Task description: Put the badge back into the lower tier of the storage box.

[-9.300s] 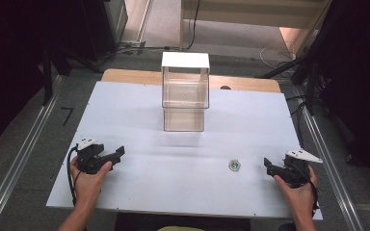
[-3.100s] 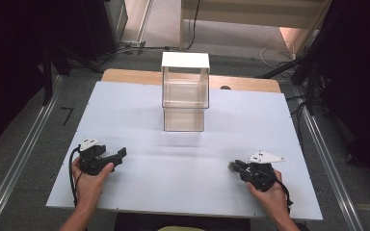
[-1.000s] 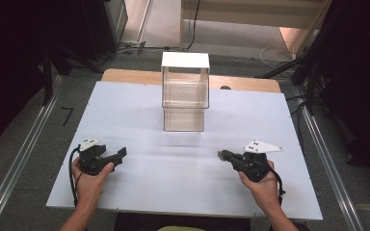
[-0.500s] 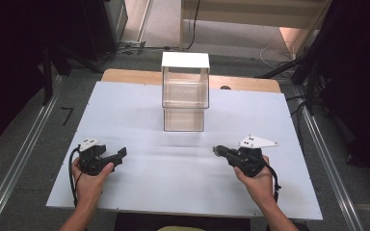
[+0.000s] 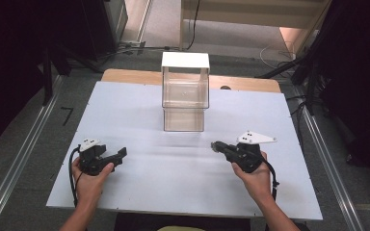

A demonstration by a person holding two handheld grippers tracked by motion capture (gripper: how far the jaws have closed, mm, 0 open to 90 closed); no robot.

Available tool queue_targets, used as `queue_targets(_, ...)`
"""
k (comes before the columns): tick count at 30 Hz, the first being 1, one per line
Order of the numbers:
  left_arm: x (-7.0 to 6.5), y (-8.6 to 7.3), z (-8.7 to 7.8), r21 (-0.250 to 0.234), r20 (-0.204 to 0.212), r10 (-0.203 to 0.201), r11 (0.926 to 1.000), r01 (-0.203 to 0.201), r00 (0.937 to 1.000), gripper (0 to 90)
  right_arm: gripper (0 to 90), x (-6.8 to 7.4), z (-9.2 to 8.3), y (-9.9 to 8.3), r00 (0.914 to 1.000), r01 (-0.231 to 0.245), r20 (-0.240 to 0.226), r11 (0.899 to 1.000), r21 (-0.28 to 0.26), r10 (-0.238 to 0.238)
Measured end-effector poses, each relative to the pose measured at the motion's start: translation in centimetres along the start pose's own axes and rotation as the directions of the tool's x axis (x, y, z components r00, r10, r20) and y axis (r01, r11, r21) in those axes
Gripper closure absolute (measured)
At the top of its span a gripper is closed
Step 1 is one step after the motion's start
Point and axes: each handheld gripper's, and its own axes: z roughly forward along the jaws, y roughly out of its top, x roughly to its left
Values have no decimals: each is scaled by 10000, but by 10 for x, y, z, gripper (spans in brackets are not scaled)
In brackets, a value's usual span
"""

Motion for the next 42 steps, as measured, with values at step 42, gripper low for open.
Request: queue_targets(42,0,0,-1,-25,22,24,10000,-24,10000,158,860,5,18,24,9998,122,-160,9996,-244,-126)
